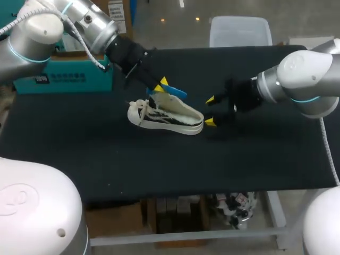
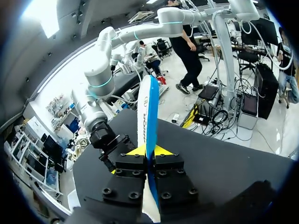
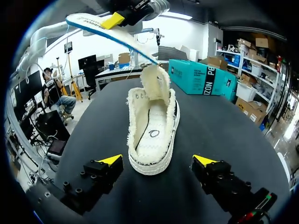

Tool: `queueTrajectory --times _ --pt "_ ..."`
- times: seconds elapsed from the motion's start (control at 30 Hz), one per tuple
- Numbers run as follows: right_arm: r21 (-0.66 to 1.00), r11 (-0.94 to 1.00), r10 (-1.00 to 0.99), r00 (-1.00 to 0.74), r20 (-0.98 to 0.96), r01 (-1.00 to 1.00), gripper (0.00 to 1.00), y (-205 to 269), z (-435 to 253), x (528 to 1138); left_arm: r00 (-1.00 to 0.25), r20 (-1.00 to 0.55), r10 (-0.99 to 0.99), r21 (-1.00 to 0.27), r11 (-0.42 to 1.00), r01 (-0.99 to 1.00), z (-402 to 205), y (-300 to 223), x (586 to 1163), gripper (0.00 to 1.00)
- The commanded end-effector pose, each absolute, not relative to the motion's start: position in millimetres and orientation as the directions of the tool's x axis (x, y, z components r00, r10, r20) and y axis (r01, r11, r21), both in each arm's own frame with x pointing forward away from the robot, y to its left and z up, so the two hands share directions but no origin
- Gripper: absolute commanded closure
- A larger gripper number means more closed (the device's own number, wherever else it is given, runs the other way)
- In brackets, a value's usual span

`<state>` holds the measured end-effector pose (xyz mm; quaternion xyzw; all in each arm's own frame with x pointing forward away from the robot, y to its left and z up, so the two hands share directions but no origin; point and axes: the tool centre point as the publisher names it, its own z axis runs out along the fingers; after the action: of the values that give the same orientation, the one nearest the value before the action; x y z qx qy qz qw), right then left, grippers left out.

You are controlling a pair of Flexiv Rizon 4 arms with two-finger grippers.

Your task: Open the shoe tongue, take the insole out of the shoe, put the insole back into the shoe, and pack the shoe into the shoebox

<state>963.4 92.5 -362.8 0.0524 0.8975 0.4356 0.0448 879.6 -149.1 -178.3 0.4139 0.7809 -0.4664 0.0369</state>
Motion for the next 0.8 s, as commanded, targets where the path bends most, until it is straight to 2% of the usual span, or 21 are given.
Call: queueTrajectory --times 0.03,0.53,0.8 --pt "0.721 0.692 0.122 -0.99 -0.072 0.033 0.0 97.7 -339.2 963.6 -0.626 -0.462 0.628 -0.708 0.164 0.687 -167.2 -134.0 876.7 1.0" --pt "0.44 0.895 0.136 -0.985 -0.107 0.076 0.0 139.0 -294.2 989.7 -0.626 -0.496 0.602 -0.731 0.1 0.675 -155.0 -72.4 870.2 1.0" --pt "0.352 0.931 0.145 -0.982 -0.122 0.094 0.0 163.9 -303.9 993.0 -0.676 -0.507 0.534 -0.735 0.143 0.663 -162.2 -40.6 866.7 1.0"
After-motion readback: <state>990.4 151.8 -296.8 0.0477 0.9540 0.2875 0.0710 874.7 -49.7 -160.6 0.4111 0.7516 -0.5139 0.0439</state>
